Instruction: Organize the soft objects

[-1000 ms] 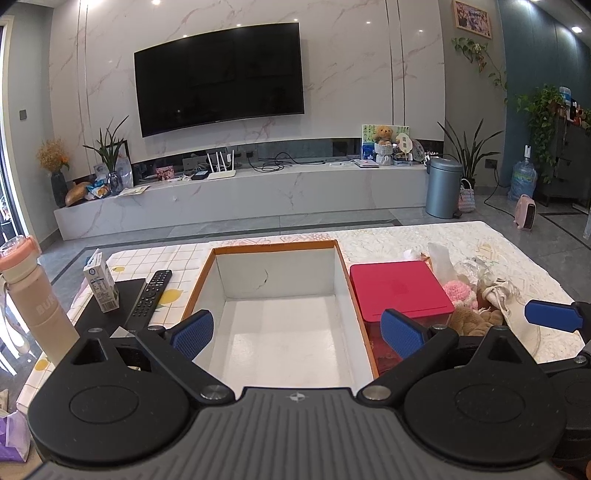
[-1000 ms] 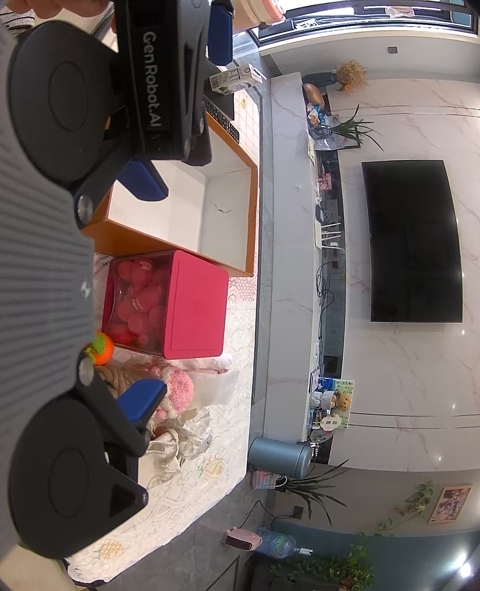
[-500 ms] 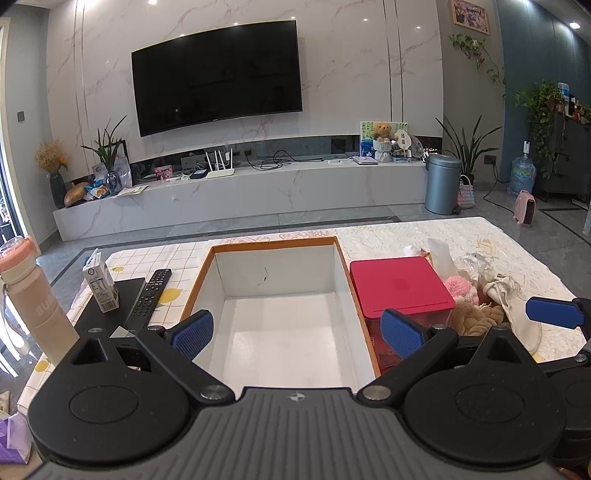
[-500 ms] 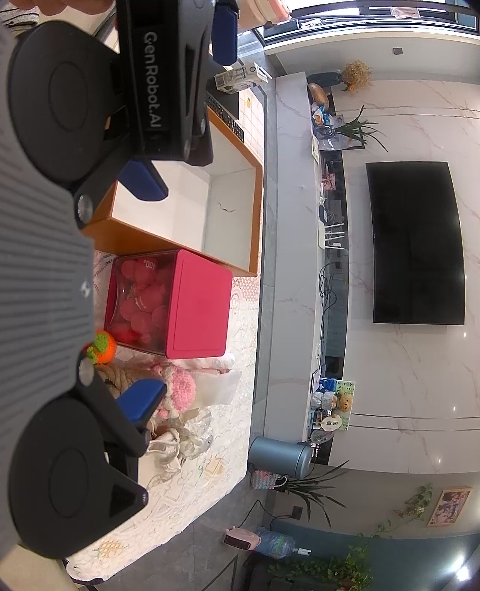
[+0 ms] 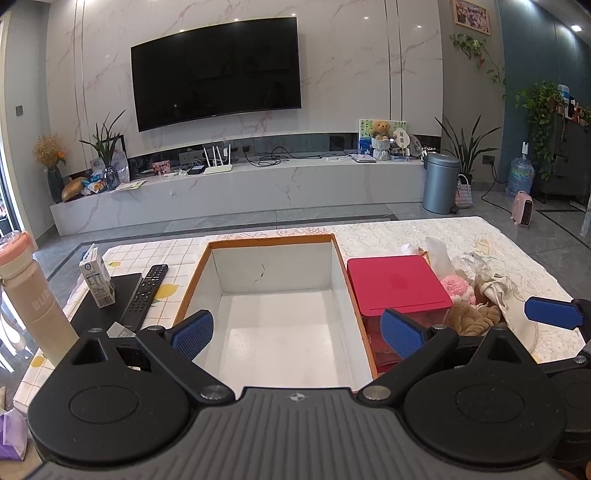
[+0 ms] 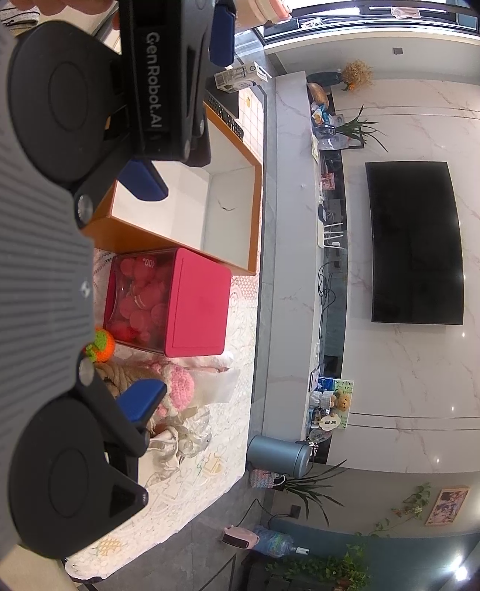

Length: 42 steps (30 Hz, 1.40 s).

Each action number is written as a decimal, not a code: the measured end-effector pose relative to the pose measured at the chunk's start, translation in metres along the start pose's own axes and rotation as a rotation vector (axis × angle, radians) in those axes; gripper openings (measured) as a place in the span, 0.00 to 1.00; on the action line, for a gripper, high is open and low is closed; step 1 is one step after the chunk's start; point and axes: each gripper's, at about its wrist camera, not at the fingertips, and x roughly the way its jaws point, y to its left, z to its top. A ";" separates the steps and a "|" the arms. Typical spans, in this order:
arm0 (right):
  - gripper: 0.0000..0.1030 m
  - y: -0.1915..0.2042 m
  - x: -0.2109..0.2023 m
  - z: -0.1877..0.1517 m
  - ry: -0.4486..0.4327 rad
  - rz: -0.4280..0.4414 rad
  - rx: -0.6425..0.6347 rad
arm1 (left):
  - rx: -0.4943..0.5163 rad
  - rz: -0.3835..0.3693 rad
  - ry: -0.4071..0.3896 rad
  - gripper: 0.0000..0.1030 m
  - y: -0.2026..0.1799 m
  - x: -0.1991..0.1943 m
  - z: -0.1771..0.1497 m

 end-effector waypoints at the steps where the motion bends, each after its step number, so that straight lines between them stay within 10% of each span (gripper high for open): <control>1: 0.98 0.000 0.000 0.000 0.002 -0.001 -0.002 | 0.001 0.002 0.002 1.00 0.000 0.000 0.000; 27: 0.98 -0.024 0.019 -0.011 0.036 0.043 0.083 | 0.004 -0.027 0.040 1.00 -0.007 0.009 -0.002; 42: 0.97 -0.176 0.011 -0.040 0.041 -0.212 0.514 | -0.060 -0.157 0.087 1.00 -0.060 0.028 -0.012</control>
